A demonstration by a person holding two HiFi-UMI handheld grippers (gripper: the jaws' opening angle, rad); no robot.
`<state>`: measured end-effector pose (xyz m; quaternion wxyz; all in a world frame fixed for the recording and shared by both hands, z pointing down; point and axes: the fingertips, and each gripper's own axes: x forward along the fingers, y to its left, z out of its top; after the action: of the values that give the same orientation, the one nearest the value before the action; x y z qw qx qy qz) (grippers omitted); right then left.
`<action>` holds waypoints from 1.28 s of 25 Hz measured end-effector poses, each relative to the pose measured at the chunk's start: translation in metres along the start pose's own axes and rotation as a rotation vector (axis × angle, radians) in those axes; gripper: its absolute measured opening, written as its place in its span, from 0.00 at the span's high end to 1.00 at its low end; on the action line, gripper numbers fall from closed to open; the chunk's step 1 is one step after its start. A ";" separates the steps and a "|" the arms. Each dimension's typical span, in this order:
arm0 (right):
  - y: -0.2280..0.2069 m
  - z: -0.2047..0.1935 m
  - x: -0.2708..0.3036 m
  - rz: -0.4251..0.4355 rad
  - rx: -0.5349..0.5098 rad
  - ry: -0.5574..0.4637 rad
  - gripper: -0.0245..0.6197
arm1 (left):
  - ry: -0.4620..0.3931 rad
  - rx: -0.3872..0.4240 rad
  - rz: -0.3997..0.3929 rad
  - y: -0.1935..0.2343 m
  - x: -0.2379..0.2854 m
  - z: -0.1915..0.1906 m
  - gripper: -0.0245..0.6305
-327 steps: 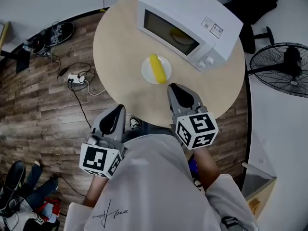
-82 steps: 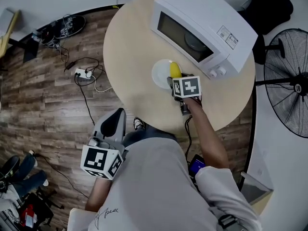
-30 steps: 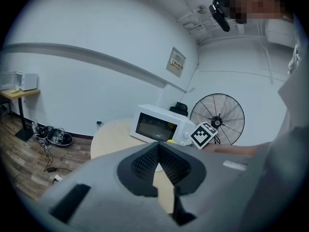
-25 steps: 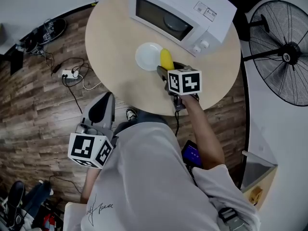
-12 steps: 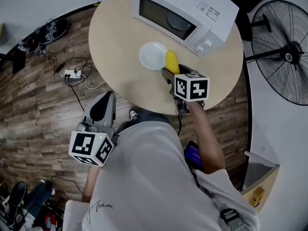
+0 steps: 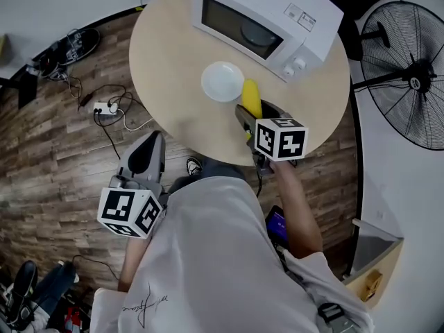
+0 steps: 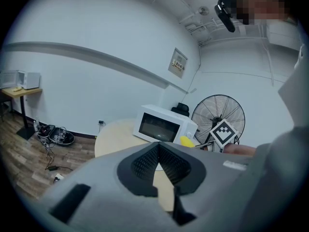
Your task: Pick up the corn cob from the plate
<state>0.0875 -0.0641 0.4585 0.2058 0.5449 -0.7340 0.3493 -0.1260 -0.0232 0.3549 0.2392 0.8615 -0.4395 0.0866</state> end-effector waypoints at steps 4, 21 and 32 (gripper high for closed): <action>0.003 -0.001 -0.010 0.004 0.011 -0.019 0.55 | 0.001 0.003 0.002 0.000 -0.003 -0.002 0.96; 0.020 0.010 -0.058 0.026 0.021 -0.126 0.55 | 0.003 -0.008 0.017 0.003 -0.008 -0.008 0.96; 0.016 0.011 -0.081 0.023 0.063 -0.183 0.55 | 0.012 -0.006 0.019 0.003 -0.009 -0.010 0.96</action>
<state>0.0993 -0.0163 0.3910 0.1167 0.5720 -0.7447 0.3234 -0.1332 -0.0132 0.3615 0.2433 0.8560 -0.4467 0.0927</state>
